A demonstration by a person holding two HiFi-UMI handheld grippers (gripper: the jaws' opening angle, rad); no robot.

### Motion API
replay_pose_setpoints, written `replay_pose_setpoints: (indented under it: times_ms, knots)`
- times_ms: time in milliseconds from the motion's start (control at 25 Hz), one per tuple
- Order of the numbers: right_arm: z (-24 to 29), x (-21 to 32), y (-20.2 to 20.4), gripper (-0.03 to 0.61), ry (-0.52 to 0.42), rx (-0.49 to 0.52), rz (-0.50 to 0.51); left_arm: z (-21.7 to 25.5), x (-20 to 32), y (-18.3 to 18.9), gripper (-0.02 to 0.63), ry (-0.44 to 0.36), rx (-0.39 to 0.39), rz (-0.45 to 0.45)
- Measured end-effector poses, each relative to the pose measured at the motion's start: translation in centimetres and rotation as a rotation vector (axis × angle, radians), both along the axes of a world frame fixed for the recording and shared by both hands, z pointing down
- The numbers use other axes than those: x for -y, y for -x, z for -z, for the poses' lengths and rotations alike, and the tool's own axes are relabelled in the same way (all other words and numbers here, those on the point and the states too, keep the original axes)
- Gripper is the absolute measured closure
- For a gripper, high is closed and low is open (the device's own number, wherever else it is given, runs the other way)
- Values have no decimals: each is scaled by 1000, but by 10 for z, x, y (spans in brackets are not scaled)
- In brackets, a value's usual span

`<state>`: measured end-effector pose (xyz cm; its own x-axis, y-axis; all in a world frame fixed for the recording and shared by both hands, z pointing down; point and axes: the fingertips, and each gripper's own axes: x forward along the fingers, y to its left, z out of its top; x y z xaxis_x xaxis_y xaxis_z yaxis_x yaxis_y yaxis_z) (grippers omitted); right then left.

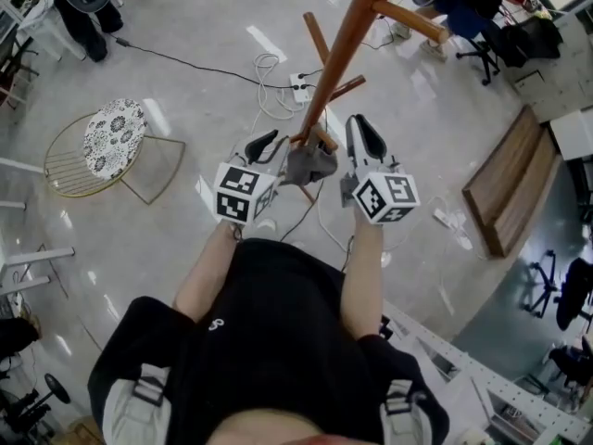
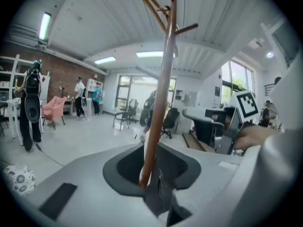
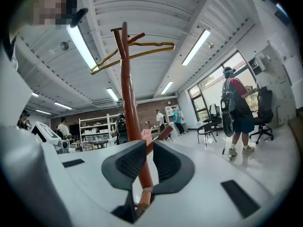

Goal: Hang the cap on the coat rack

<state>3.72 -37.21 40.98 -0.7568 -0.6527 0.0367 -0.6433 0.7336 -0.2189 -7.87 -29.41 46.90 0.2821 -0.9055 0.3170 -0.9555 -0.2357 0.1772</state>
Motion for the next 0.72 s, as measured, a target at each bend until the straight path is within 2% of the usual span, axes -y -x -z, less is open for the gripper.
replay_pose_setpoints:
  times_ms: [160, 320, 440, 720]
  knots:
    - [34, -5, 2, 571, -80, 42, 1, 76, 13, 0, 609, -215, -11, 21]
    - [56, -7, -5, 583, -148, 86, -12, 122, 18, -12, 614, -344, -44, 1]
    - [60, -12, -1, 583, -184, 38, -8, 131, 18, -15, 614, -373, -61, 10]
    - [63, -16, -12, 583, -198, -2, -42, 124, 22, -18, 615, -350, -88, 50]
